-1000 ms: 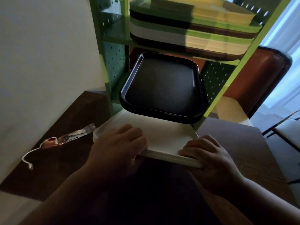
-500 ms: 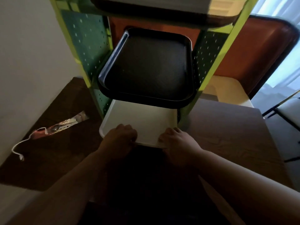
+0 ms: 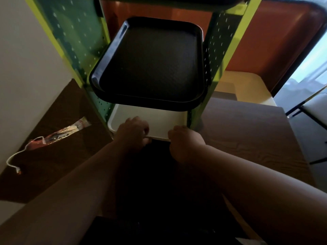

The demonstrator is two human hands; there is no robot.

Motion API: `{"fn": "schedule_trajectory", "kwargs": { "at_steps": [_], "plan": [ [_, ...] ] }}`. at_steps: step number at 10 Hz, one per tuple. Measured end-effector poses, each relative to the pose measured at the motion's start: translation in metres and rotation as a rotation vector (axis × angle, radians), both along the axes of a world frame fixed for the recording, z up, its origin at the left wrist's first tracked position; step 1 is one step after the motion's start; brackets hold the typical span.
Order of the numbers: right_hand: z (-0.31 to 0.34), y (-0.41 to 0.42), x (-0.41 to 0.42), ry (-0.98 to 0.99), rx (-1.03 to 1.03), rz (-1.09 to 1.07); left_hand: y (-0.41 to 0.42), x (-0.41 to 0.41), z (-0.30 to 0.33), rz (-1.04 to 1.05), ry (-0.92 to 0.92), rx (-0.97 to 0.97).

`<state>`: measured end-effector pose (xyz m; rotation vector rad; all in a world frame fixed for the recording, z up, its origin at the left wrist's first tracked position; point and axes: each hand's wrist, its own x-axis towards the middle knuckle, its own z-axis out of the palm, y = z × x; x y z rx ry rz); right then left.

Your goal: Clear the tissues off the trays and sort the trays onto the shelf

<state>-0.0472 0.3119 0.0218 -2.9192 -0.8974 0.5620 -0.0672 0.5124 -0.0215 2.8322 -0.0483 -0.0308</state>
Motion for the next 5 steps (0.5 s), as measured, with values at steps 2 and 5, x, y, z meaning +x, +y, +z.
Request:
{"fn": "schedule_trajectory", "kwargs": {
  "at_steps": [2, 5],
  "plan": [
    [0.010, -0.003, 0.008, 0.070, 0.002, -0.029, -0.032, 0.017, 0.010, -0.033, 0.112, -0.113],
    [0.032, -0.053, 0.005, 0.037, 0.082, -0.063, -0.107, 0.010, 0.045, -0.223, 0.259, 0.042]
  ]
}}
